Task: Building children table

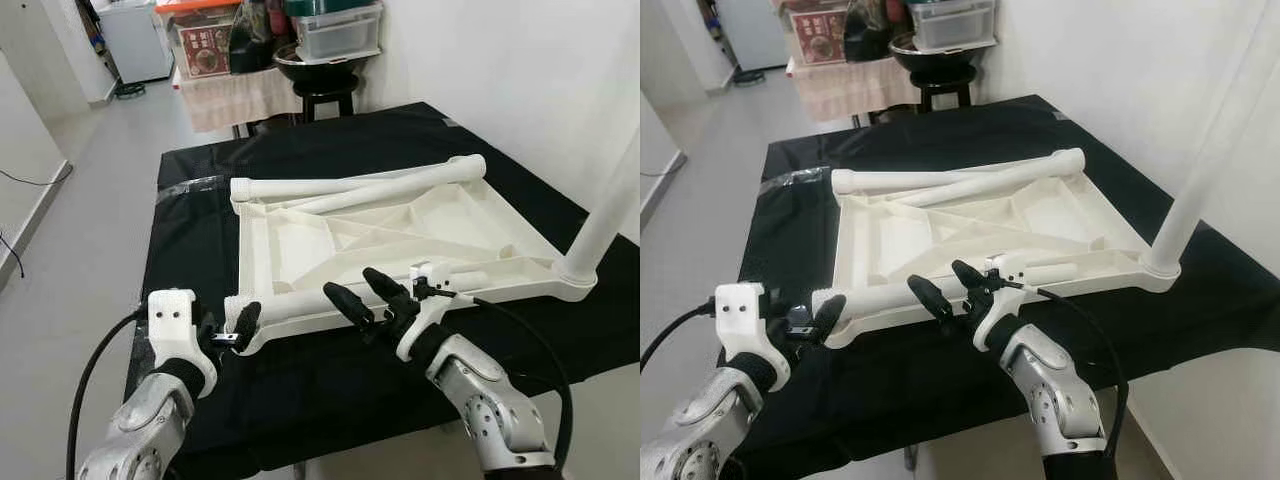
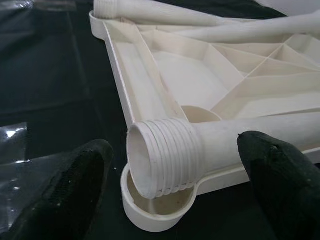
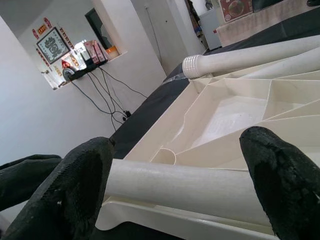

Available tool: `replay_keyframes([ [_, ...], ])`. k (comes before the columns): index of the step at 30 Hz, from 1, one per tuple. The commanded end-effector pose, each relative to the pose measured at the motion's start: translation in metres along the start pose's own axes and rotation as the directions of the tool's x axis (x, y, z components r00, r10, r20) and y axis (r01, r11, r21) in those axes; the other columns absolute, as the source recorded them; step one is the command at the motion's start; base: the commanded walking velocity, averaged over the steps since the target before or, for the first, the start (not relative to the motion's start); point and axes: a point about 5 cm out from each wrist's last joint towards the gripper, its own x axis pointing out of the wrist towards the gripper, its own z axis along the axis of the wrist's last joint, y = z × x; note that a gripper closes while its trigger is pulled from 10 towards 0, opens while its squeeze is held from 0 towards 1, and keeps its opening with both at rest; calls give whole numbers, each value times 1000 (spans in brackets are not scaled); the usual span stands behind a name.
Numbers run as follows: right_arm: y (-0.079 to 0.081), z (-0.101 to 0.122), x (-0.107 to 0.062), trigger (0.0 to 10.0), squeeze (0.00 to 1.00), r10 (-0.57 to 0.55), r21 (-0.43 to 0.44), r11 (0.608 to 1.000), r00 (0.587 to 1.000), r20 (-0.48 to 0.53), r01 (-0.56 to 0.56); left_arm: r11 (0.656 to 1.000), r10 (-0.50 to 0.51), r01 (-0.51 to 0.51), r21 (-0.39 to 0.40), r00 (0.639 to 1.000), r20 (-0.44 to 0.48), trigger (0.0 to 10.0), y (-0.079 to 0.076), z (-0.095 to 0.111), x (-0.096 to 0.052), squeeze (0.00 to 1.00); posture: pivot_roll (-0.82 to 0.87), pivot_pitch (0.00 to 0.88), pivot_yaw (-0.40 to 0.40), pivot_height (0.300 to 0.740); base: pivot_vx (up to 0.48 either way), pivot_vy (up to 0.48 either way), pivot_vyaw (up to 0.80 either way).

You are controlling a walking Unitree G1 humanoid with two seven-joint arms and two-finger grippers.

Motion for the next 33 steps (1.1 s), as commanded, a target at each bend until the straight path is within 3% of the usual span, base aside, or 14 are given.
replay_keyframes([
  [1,2,-2,1,10000,0,9,20,1000,1000,-6,-8,1000,19,-19,1,999,-39,10000,7,-3,0,0,-83,18,61,740,0,0,0],
  [11,2,-1,1,10000,0,9,20,1000,1000,-6,-9,997,-5,-1,-71,997,-78,10000,7,-6,4,0,-87,24,64,740,0,0,0],
  [17,3,-1,0,10000,0,10,21,1000,1000,-5,-10,980,-61,44,-196,995,-82,10000,6,-2,6,0,-89,32,67,740,0,0,0],
  [23,4,-1,1,10000,0,11,21,1000,1000,-5,-11,977,-80,58,-206,992,-99,10000,8,-3,6,0,-89,35,68,740,0,0,0],
  [25,5,0,1,10000,0,13,22,1000,1000,-3,-13,969,-160,125,-212,975,-155,10000,6,-8,4,0,-89,38,70,740,0,0,0],
  [28,5,0,1,10000,0,13,22,1000,1000,-3,-13,962,-171,129,-242,972,-160,10000,6,-8,3,0,-90,37,69,740,0,0,0],
  [33,5,0,0,10000,0,13,23,1000,1000,-3,-13,967,-167,119,-227,965,-204,10000,8,-11,3,0,-92,40,72,740,0,0,0],
])
